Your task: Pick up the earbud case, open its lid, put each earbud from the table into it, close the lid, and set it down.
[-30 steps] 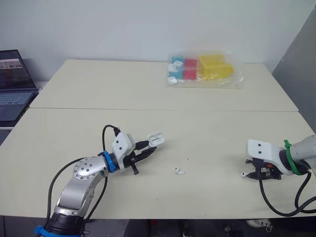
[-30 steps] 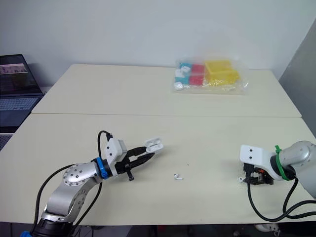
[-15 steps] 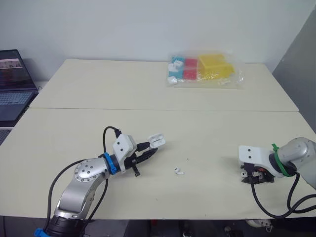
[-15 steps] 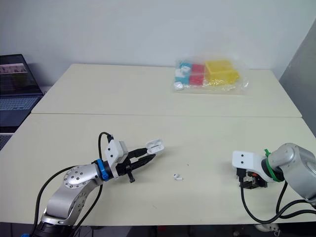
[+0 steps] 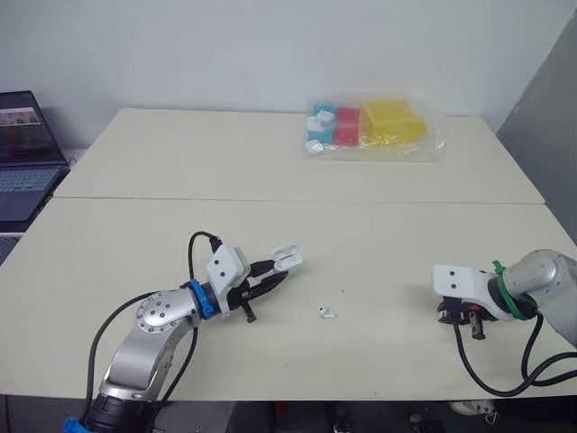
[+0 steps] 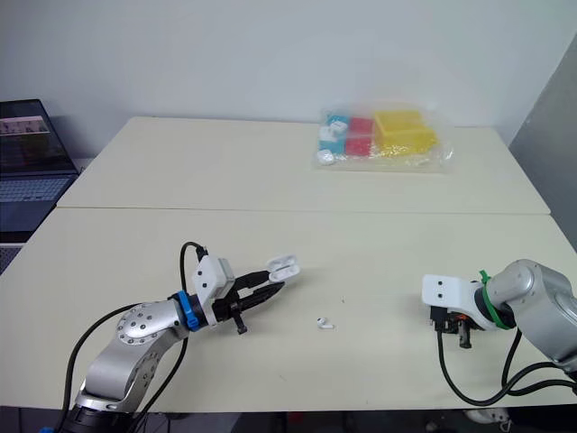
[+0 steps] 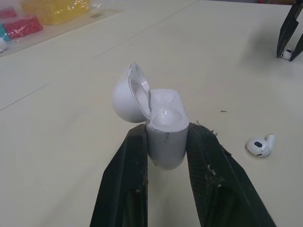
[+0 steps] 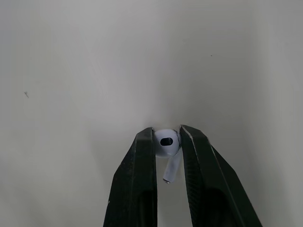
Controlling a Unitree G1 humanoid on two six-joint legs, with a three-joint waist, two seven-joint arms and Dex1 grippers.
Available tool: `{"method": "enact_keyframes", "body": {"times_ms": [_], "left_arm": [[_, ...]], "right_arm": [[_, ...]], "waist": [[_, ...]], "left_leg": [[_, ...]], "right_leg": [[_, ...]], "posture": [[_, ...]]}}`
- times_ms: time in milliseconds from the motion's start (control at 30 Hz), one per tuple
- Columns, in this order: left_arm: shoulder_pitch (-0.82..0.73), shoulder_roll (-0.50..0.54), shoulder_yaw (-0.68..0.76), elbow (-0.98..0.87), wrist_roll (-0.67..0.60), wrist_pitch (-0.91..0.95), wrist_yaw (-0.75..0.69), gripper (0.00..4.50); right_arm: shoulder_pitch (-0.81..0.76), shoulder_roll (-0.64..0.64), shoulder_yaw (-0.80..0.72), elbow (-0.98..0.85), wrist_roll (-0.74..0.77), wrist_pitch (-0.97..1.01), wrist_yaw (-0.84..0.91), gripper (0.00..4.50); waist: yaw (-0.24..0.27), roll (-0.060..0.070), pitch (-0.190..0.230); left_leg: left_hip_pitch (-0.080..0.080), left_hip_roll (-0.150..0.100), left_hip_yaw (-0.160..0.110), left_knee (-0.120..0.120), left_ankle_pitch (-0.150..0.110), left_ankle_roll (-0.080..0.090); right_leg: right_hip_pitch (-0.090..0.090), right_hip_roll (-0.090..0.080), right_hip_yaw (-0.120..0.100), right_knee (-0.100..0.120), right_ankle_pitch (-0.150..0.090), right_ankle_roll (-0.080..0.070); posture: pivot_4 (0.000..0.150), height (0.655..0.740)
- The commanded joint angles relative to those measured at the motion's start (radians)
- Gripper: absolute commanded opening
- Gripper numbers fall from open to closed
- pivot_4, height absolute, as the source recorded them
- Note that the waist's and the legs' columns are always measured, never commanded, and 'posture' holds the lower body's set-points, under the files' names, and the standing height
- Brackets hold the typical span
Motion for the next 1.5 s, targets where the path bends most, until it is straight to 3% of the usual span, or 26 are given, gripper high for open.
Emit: {"method": "enact_keyframes", "body": {"times_ms": [33,233,300,433,567,700,1133,1500], "left_arm": [[-0.016,-0.004,-0.001,-0.034,-0.009,-0.007,0.005,0.79],[-0.04,-0.01,0.002,-0.022,-0.025,-0.006,0.0,0.79],[-0.05,-0.018,0.003,-0.035,-0.055,0.012,-0.011,0.79],[-0.081,-0.042,-0.004,-0.067,-0.119,0.058,-0.018,0.79],[-0.123,-0.045,-0.015,-0.082,-0.151,0.105,-0.027,0.79],[-0.177,-0.045,-0.015,-0.086,-0.193,0.158,-0.039,0.79],[-0.28,-0.067,0.033,-0.127,-0.351,0.325,0.031,0.79],[-0.296,-0.06,0.038,-0.129,-0.384,0.357,0.039,0.79]], "right_arm": [[0.002,-0.011,-0.032,-0.012,0.003,-0.01,0.006,0.37],[-0.021,-0.011,-0.122,-0.06,0.076,-0.034,0.031,0.37],[-0.065,0.035,-0.19,-0.101,0.169,0.006,0.038,0.37],[-0.155,0.184,-0.281,-0.159,0.332,0.08,-0.015,0.37],[-0.231,0.419,-0.377,-0.188,0.511,0.231,-0.177,0.37],[-0.254,0.663,-0.486,-0.174,0.648,0.159,-0.321,0.37],[-0.252,0.75,-0.358,-0.16,0.585,-0.029,-0.436,0.37],[-0.258,0.769,-0.314,-0.13,0.53,-0.112,-0.498,0.37]], "waist": [[0.0,0.0,0.0],[0.0,0.0,0.0],[-0.001,0.0,0.0],[-0.003,0.0,0.0],[-0.002,0.0,0.0],[-0.001,0.0,0.0],[-0.003,0.0,0.0],[-0.002,0.0,0.0]], "left_leg": [[0.0,0.0,0.0,0.0,0.0,0.0],[0.0,0.0,0.0,0.0,0.0,0.0],[0.0,0.0,0.0,0.0,0.0,0.0],[0.0,0.001,-0.001,0.0,0.0,0.0],[-0.001,0.001,-0.002,0.0,0.0,0.0],[-0.002,0.0,-0.002,0.0,0.0,0.0],[-0.002,0.002,-0.003,0.0,0.0,0.0],[-0.002,0.001,-0.002,0.0,0.0,0.0]], "right_leg": [[0.0,0.0,0.0,0.0,0.0,0.0],[0.0,0.001,0.0,0.0,0.0,0.0],[0.0,0.001,0.0,0.0,0.0,0.0],[0.0,0.003,0.0,0.001,0.0,0.0],[0.0,0.003,0.0,0.001,0.0,0.0],[0.0,0.003,0.0,0.0,0.0,0.0],[0.0,0.005,0.0,0.001,0.001,0.001],[0.0,0.005,0.0,0.0,0.001,0.001]], "posture": [[0.15,0.74],[0.15,0.74],[0.15,0.74],[0.15,0.74],[0.15,0.74],[0.15,0.74],[0.15,0.74],[0.15,0.74]]}}
